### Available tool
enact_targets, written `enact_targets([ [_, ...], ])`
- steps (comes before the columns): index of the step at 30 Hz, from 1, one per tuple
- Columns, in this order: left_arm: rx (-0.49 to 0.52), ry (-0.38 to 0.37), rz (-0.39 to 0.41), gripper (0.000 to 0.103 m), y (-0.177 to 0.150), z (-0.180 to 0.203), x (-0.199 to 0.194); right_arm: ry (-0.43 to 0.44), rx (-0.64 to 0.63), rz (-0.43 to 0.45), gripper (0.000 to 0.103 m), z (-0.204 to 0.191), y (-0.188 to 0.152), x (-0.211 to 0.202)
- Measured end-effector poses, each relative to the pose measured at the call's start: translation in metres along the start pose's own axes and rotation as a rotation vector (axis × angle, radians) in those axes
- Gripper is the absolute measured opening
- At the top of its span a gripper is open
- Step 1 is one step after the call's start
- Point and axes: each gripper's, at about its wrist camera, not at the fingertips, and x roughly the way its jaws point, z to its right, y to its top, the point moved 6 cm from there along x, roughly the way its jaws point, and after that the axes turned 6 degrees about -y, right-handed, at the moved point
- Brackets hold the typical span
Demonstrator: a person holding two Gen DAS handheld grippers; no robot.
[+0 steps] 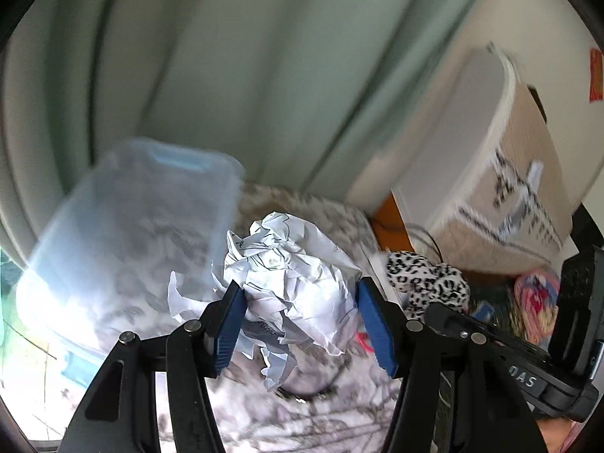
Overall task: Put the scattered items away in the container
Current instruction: 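Carry paper and scrunchie into the clear box and open both tools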
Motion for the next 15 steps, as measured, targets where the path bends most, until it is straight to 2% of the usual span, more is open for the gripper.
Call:
enact_targets([
  [7, -0.092, 0.105, 0.095, 0.061, 0.020, -0.058, -0.037, 0.090, -0.104, 0.043, 0.022, -0.060, 0.024, 0.001],
  [15, -0.201, 0.168, 0.116, 0.061, 0.025, -0.117, -0.053, 0.175, -0.196, 0.005, 0.022, -0.124, 0.029, 0.032],
])
